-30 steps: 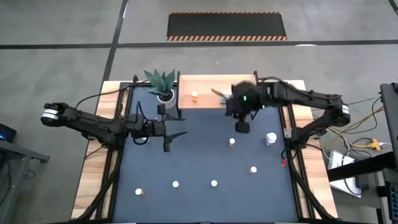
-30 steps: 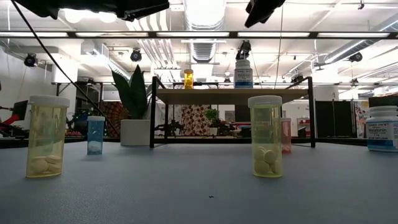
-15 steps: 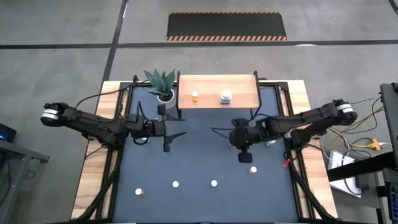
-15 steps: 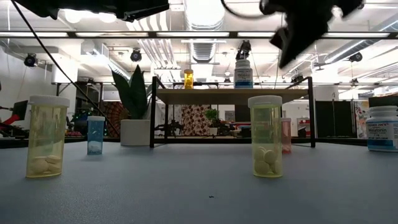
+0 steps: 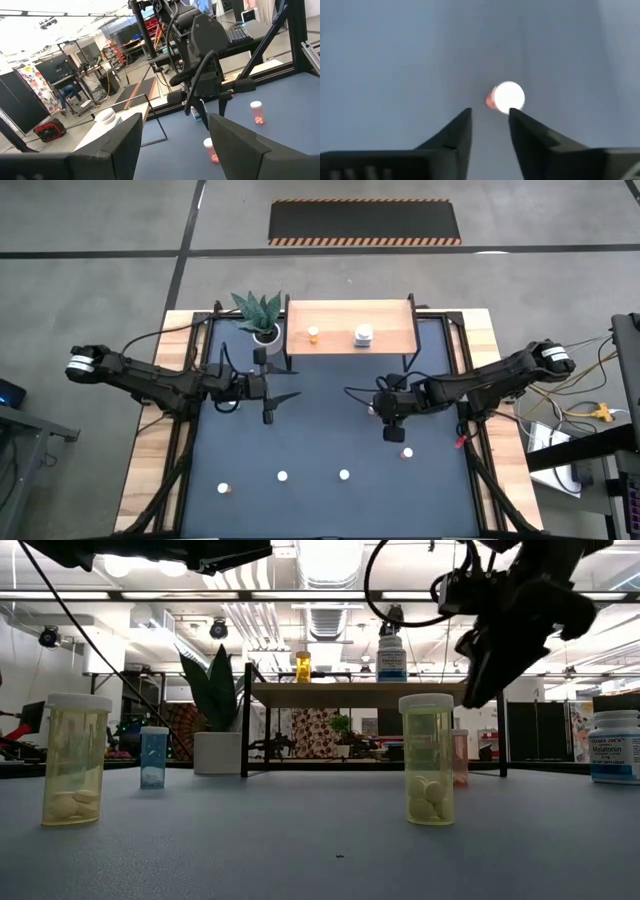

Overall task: Pick and place medicine bottles onto shelf by color
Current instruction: Put the top pink medicine bottle on the shelf

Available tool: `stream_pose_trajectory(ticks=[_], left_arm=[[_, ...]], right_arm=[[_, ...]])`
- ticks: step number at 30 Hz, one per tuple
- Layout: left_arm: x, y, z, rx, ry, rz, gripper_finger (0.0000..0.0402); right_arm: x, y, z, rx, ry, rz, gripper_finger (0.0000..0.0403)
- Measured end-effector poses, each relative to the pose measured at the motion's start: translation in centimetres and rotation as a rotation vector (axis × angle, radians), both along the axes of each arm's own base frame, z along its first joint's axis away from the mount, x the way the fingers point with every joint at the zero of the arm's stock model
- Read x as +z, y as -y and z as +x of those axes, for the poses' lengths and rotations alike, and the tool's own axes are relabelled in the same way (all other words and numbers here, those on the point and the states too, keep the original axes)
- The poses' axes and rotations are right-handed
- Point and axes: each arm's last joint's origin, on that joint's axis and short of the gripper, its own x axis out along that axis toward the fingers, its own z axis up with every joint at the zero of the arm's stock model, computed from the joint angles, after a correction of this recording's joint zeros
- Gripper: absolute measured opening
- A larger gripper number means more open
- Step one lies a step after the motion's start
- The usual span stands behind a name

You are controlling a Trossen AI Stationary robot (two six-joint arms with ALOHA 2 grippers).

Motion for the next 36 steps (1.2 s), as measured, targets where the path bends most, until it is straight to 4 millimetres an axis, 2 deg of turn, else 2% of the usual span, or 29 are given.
stream_pose_trajectory(ticks=[5,9,19,31,36], left_arm=[[0.0,0.0,0.0,0.0,-0.003,0.0,0.0212],[0.0,0.0,0.0,0.0,-0.005,0.001,0.0212],[-0.1,0.0,0.0,0.001,-0.007,0.001,0.0212],[-0.3,0.0,0.0,0.001,-0.011,0.002,0.0212],[-0.3,0.0,0.0,0.001,-0.013,0.002,0.0212]], right_arm=[[-1.0,0.1,0.0,-0.009,0.024,-0.017,0.0197],[-1.5,0.4,-0.1,-0.031,0.03,-0.042,0.0213],[-2.7,1.5,0.1,-0.06,0.084,-0.051,0.0215],[-4.4,1.6,-0.4,-0.066,0.116,-0.033,0.0213],[-4.5,1.6,-0.5,-0.066,0.112,-0.033,0.0182]])
